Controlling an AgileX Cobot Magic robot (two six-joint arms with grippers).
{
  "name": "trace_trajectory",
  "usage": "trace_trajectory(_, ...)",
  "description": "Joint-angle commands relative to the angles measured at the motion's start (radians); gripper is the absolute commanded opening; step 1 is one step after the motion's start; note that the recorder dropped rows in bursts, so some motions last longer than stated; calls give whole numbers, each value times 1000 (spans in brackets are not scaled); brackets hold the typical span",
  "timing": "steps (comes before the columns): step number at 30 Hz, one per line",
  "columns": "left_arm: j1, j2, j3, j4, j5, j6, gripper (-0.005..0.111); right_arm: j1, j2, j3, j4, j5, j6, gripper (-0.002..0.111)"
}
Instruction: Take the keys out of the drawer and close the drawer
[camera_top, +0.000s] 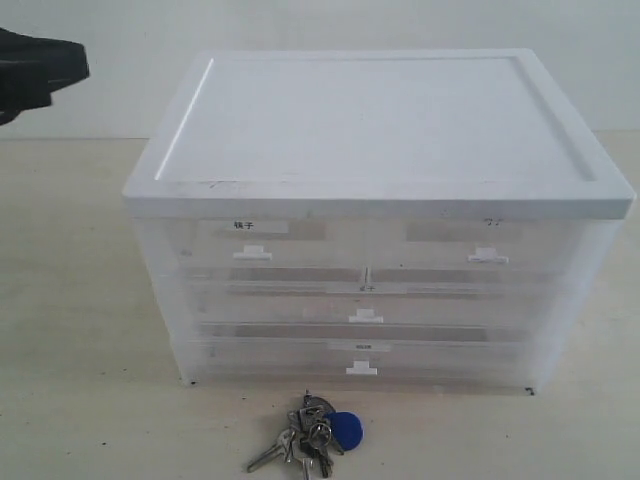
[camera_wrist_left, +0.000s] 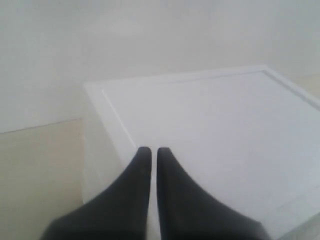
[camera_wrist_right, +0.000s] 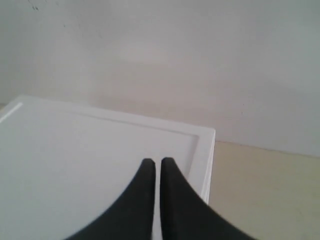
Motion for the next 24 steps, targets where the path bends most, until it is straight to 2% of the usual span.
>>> trace_trajectory(1,-4,-152,50,-34,-34,4,5,-1,-146,26,-16,-12,5,0)
trace_trajectory(8,-4,-461,161,-36,-64,4,5,-1,-381,187,-6,-163,11,0)
trace_trajectory(19,-4,-946,323,-26,-41,4,5,-1,-824,355,-6,-170,7,0)
trace_trajectory(24,-6,-971,357,-29,12,4,5,0,-898,405,-8,-162,10,0)
